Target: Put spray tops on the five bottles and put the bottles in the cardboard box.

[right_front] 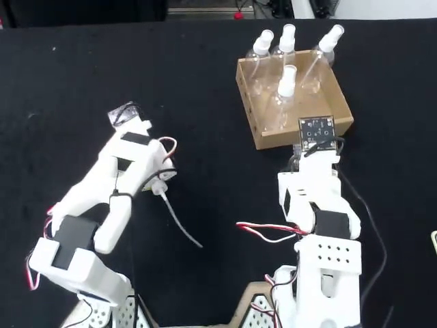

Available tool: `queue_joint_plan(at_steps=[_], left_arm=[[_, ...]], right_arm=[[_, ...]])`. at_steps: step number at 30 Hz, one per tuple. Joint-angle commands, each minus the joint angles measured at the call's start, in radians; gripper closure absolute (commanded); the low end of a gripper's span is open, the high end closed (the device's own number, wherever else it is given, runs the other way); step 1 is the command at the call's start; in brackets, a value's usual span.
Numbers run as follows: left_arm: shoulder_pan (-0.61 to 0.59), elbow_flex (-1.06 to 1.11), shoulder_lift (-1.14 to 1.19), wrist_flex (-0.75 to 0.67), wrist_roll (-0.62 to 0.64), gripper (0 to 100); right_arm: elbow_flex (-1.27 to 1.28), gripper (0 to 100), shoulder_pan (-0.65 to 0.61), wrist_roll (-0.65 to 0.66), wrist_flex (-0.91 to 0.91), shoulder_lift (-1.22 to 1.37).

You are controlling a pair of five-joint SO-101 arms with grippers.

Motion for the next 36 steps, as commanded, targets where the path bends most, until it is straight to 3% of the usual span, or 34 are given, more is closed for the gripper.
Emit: queue_joint_plan(at_steps=[1, 7, 12, 17, 21, 24, 29, 36], left_arm=[[-0.101, -0.142, -0.032, 0.121, -0.028, 97], [-0.225, -0.352, -0.173, 0.373, -0.040, 97], [-0.325, -0.410, -0.276, 0.400, -0.092, 97], [-0.355, -0.412, -0.373, 0.310, -0.097, 97], [-0.352, -0.410, -0.522, 0.224, -0.097, 97], [-0.351, -0.410, -0.661, 0.169, -0.100, 97], [-0.341, -0.401, -0.833, 0.061, -0.192, 97], [-0.222, -0.410, -0.895, -0.158, -0.307, 97]], right_arm=[[0.004, 82.8, 0.002, -0.005, -0.023, -0.038], [-0.016, 82.8, -0.153, -0.057, -0.029, -0.039], [-0.088, 82.8, -0.379, -0.060, -0.064, -0.038], [-0.090, 82.8, -0.597, -0.061, -0.307, -0.031], [-0.061, 82.8, -0.697, -0.061, -0.491, -0.035], [-0.012, 82.8, -0.721, -0.091, -0.594, -0.031], [0.074, 82.9, -0.717, -0.278, -0.741, -0.036], [0.136, 82.9, -0.717, -0.256, -0.821, -0.036]])
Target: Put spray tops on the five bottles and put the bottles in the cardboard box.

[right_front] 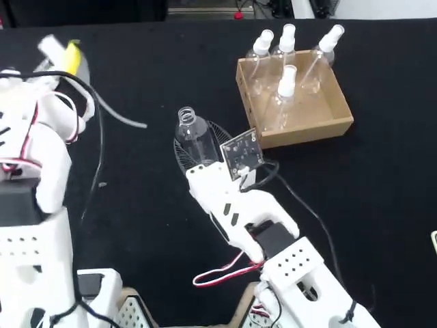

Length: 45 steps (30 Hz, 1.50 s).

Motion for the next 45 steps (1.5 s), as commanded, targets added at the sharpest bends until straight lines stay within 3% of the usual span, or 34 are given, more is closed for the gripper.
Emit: queue_joint_plan(at_steps=[1, 7, 11, 30, 38, 45], left_arm=[[0.116, -0.059, -0.043, -0.175, -0.066, 97], [0.294, -0.061, -0.038, -0.253, -0.233, 97], [0.357, -0.059, -0.031, -0.250, -0.269, 97], [0.364, -0.122, 0.133, -0.238, -0.269, 97], [0.489, -0.211, 0.181, -0.011, -0.348, 97], [0.504, -0.219, 0.219, 0.041, -0.359, 96]], right_arm=[[-0.001, 82.9, -0.011, 0.000, -0.043, -0.036], [0.027, 82.9, -0.011, 0.000, -0.043, -0.038], [0.027, 82.9, -0.009, 0.000, -0.043, -0.038], [0.025, 82.9, -0.008, 0.002, -0.123, -0.038], [0.027, 82.9, -0.008, 0.002, -0.155, -0.038], [0.027, 82.9, -0.008, 0.002, -0.150, -0.038]])
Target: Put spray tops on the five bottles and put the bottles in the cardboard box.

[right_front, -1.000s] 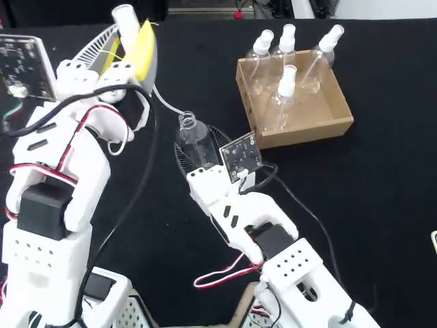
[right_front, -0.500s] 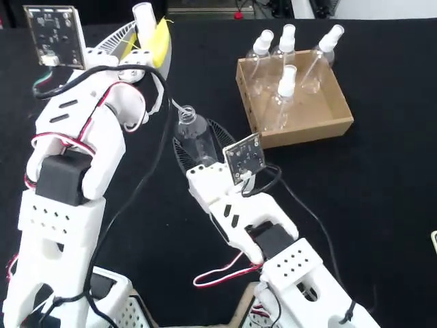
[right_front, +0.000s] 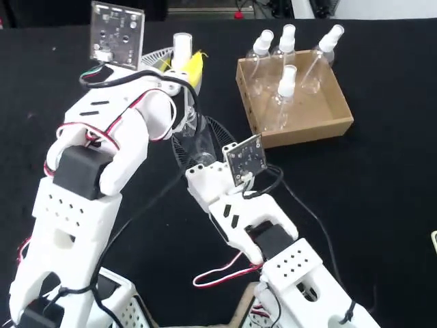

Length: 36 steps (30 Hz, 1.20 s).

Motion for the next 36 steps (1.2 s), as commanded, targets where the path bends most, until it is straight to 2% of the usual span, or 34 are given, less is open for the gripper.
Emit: queue_joint_plan(at_steps=[1, 4, 7, 17, 22, 27, 31, 36], left_arm=[[0.018, -0.053, 0.002, 0.031, -0.008, 93], [0.013, -0.051, 0.000, 0.084, 0.011, 77], [0.001, -0.062, -0.002, 0.129, 0.103, 63], [-0.108, -0.220, -0.002, 0.319, 0.114, 67], [-0.245, -0.358, -0.002, 0.516, 0.114, 67], [-0.440, -0.280, 0.009, 0.664, 0.112, 67], [-0.450, -0.088, 0.000, 0.669, 0.112, 67], [-0.447, 0.133, -0.002, 0.563, 0.120, 67]], right_arm=[[-0.007, 82.9, -0.005, 0.002, -0.026, -0.038], [-0.007, 82.9, -0.005, 0.002, -0.026, -0.038], [-0.005, 82.9, -0.005, 0.002, -0.026, -0.038], [0.005, 82.9, 0.015, 0.002, -0.025, -0.039], [0.007, 82.9, 0.173, 0.000, -0.018, -0.101], [-0.021, 82.9, 0.339, 0.000, 0.201, -0.271], [-0.053, 82.9, 0.565, 0.000, 0.448, -0.444], [-0.048, 82.9, 0.907, 0.038, 0.583, -0.613]])
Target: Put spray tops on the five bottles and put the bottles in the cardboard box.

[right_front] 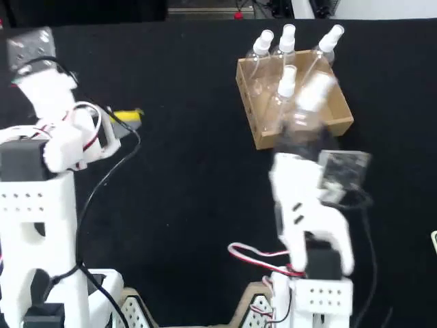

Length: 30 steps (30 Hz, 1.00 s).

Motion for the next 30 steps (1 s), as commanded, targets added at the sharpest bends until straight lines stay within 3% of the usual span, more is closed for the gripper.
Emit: queue_joint_plan(at_steps=[1, 8, 14, 19, 26, 30], left_arm=[[-0.008, 0.168, -0.011, -0.110, 0.009, 67], [0.067, 0.354, -0.011, -0.221, 0.012, 67], [0.094, 0.561, -0.011, -0.422, 0.064, 67], [0.094, 0.691, -0.011, -0.549, 0.068, 67], [0.087, 0.754, -0.011, -0.583, 0.068, 67], [0.087, 0.765, -0.011, -0.583, 0.068, 67]], right_arm=[[-0.067, 82.9, 0.262, 0.063, 0.064, -0.101], [0.031, 82.9, 0.466, 0.161, -0.015, -0.102], [0.148, 82.9, 0.493, 0.222, -0.164, -0.102], [0.085, 82.9, 0.486, 0.258, -0.192, -0.067], [-0.168, 82.9, 0.494, 0.249, -0.152, 0.280], [-0.170, 82.9, 0.494, 0.249, -0.319, 0.496]])
